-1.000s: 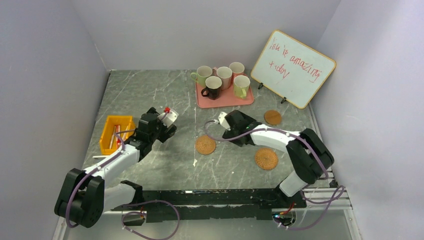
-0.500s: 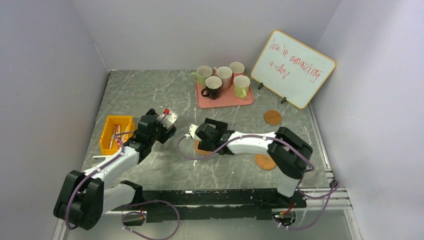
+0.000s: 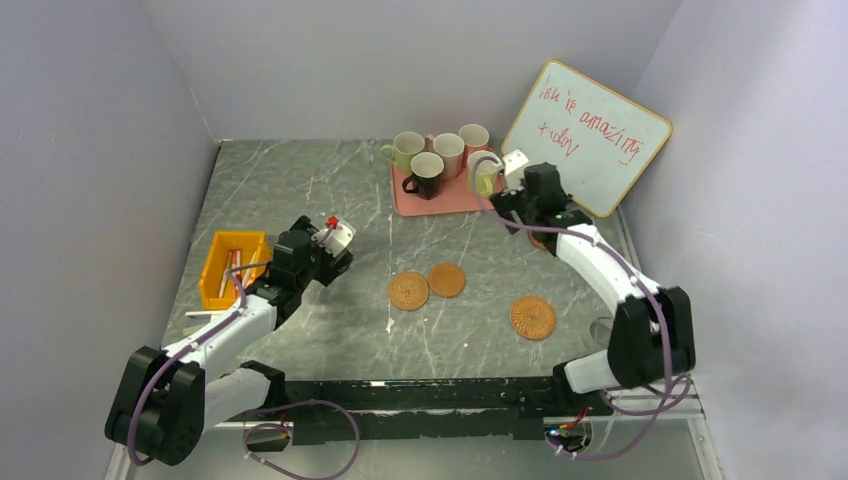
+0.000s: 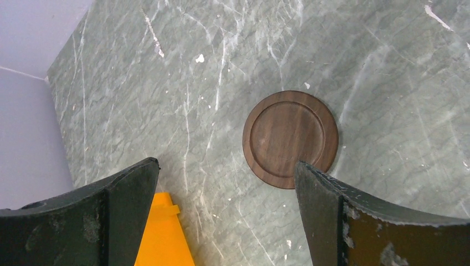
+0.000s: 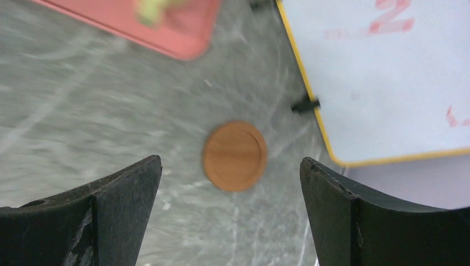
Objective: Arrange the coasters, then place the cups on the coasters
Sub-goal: Move the coaster to the center of the board.
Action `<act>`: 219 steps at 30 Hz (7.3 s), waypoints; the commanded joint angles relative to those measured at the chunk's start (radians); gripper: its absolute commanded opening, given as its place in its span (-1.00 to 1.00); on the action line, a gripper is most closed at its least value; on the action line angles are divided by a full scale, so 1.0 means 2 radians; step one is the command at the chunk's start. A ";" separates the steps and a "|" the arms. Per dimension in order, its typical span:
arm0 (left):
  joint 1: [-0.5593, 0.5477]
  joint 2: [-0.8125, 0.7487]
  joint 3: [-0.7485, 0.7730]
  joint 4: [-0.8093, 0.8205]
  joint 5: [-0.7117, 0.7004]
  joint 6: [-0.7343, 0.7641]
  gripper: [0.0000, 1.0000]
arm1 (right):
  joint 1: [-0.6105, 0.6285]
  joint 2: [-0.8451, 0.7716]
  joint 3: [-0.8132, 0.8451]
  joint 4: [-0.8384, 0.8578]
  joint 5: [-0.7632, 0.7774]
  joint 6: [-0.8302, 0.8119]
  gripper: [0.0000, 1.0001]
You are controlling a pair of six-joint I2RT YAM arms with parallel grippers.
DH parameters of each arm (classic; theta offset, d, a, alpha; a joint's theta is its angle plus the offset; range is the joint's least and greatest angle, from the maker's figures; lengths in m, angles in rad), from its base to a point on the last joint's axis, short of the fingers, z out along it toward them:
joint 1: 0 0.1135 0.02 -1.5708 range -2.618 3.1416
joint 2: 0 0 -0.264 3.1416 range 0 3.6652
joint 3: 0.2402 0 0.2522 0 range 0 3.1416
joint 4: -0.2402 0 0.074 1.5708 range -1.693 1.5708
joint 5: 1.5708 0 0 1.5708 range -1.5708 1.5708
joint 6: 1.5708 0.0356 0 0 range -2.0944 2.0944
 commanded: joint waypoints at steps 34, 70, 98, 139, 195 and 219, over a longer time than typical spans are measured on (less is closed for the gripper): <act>0.001 -0.006 -0.005 0.012 0.032 0.011 0.93 | 0.032 0.140 -0.042 -0.033 -0.188 -0.096 0.95; 0.076 0.022 -0.003 0.067 0.013 -0.032 0.93 | 0.317 0.153 -0.014 0.054 -0.062 -0.030 1.00; 0.088 0.024 0.000 0.065 0.023 -0.036 0.93 | 0.331 0.120 0.014 -0.212 -0.237 -0.146 0.90; 0.031 0.270 0.091 0.089 -0.155 0.030 0.93 | 0.265 -0.041 -0.054 -0.010 -0.159 -0.087 1.00; 0.072 0.070 0.011 0.134 0.019 -0.025 0.93 | 0.255 0.174 -0.011 0.058 0.005 -0.027 1.00; 0.003 0.065 -0.017 0.168 0.020 0.016 0.93 | 0.216 0.128 0.142 0.001 -0.031 0.090 1.00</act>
